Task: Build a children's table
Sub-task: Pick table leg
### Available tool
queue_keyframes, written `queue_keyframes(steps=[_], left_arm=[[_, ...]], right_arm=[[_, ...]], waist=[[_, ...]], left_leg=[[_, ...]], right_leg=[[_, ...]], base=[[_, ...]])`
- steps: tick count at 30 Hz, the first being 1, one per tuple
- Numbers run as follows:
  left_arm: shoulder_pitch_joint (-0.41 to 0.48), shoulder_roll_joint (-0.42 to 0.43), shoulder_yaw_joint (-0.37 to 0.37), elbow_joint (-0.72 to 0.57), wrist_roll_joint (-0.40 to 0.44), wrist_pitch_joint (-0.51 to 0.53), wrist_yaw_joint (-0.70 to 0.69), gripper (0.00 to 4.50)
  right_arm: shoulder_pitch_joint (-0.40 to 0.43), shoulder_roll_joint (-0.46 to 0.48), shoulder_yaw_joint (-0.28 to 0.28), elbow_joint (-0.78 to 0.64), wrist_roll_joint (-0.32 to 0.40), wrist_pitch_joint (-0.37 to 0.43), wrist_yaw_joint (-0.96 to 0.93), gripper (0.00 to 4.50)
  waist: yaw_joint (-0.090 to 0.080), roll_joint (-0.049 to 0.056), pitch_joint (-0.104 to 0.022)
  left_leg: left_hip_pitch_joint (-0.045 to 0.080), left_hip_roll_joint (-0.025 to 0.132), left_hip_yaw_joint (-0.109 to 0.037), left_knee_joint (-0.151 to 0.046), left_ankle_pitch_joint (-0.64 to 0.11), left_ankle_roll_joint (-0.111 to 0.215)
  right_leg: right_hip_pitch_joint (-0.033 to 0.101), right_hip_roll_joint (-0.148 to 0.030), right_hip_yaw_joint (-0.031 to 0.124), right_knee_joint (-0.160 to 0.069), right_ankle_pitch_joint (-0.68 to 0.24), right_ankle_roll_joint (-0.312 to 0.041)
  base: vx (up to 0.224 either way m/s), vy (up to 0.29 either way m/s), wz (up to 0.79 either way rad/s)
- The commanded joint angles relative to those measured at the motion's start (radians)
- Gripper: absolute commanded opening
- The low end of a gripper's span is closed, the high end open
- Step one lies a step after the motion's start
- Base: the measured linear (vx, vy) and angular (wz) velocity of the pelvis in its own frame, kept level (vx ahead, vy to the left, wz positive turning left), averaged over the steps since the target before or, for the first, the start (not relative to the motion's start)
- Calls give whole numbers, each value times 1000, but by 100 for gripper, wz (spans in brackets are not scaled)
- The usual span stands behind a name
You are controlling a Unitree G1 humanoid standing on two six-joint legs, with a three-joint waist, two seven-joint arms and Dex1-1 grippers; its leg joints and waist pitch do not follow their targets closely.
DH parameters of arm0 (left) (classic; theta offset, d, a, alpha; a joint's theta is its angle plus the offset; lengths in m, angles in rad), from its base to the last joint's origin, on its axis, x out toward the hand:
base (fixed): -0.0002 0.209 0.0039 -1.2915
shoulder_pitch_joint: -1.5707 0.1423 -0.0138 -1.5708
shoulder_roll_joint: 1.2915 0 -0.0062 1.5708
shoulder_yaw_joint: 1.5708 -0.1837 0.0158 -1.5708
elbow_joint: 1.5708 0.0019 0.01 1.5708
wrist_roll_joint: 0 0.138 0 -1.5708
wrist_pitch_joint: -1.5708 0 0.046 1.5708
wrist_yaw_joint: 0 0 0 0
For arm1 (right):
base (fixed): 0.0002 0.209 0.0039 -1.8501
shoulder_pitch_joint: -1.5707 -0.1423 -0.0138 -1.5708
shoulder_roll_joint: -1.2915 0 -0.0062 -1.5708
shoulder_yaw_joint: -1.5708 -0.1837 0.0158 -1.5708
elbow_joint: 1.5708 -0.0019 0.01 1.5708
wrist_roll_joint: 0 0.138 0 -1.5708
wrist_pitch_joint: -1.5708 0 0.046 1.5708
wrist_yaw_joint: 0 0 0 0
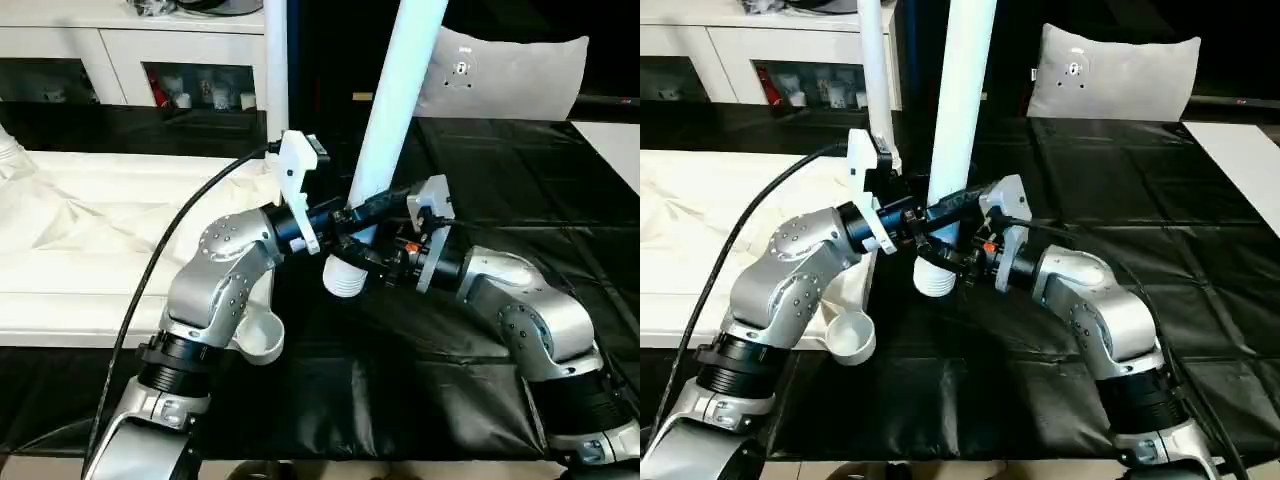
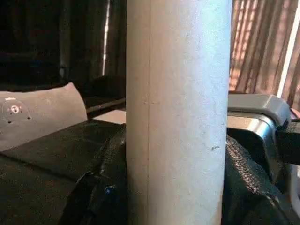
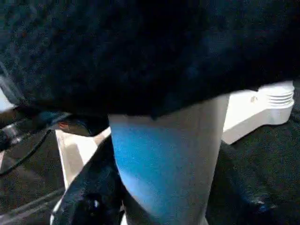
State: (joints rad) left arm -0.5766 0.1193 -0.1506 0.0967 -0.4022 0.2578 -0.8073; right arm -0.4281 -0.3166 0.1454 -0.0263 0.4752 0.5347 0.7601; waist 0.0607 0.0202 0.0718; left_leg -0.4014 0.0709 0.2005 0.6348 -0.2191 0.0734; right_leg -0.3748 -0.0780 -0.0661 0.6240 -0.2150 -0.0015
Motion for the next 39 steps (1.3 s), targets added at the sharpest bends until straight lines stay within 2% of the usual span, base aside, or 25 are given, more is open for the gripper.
queue_keyframes(steps=[1, 2, 3, 4, 9, 13, 28, 29, 34, 39], left_arm=[[-14, -25, -26, -31, -11, -18, -18, 188], [-13, -25, -25, -31, -10, -18, -19, 188], [-14, -24, -25, -30, -10, -19, -19, 188], [-15, -24, -25, -29, -10, -19, -20, 188], [-21, -26, -20, -19, -4, -23, -23, 188], [-28, -31, -18, -8, 0, -28, -23, 188], [-41, -40, -13, -1, -5, -25, -29, 188], [-41, -40, -13, -1, -5, -26, -29, 188], [-42, -42, -13, 3, -2, -30, -29, 188], [-42, -45, -13, 5, 0, -35, -28, 188]], right_arm=[[7, 4, 17, 30, -22, 18, -18, 284], [6, 4, 19, 30, -23, 15, -18, 284], [5, 5, 18, 31, -26, 13, -22, 321], [3, 8, 14, 32, -23, 18, -29, 329], [1, 14, 3, 27, -15, 36, -26, 323], [8, 11, 8, 17, -7, 46, -16, 281], [13, 18, 18, 30, -21, 73, -16, 280], [14, 23, 14, 29, -11, 82, -15, 308], [14, 21, 20, 28, -33, 66, -29, 339], [12, 25, 15, 34, -29, 68, -21, 343]], waist=[[0, -11, -74], [0, -10, -73], [0, -9, -74], [0, -9, -74], [0, -6, -74], [-1, -5, -74], [-1, -5, -74], [0, -4, -74], [0, -5, -74], [0, -7, -74]], left_leg=[[37, 176, -84, -97, -134, -52], [37, 176, -84, -97, -135, -53], [37, 176, -85, -98, -138, -56], [37, 176, -85, -98, -140, -57], [36, 175, -85, -97, -140, -56], [38, 175, -85, -98, -142, -60], [37, 175, -85, -99, -153, -69], [37, 175, -86, -99, -157, -71], [38, 175, -85, -99, -151, -74], [37, 176, -85, -99, -154, -69]], right_leg=[[36, -136, 71, -48, 32, -306], [36, -136, 71, -48, 30, -305], [35, -135, 71, -48, 28, -304], [35, -135, 71, -47, 29, -304], [36, -136, 71, -47, 41, -306], [35, -133, 70, -46, 47, -306], [36, -135, 71, -47, 45, -308], [36, -136, 71, -47, 40, -307], [35, -135, 71, -47, 45, -307], [36, -136, 71, -48, 40, -307]], base=[[0, 0, 0], [0, 0, 0], [0, 0, 0], [0, 0, 0], [0, 0, 0], [0, 0, 0], [0, 0, 0], [0, 0, 0], [0, 0, 0], [0, 0, 0]])
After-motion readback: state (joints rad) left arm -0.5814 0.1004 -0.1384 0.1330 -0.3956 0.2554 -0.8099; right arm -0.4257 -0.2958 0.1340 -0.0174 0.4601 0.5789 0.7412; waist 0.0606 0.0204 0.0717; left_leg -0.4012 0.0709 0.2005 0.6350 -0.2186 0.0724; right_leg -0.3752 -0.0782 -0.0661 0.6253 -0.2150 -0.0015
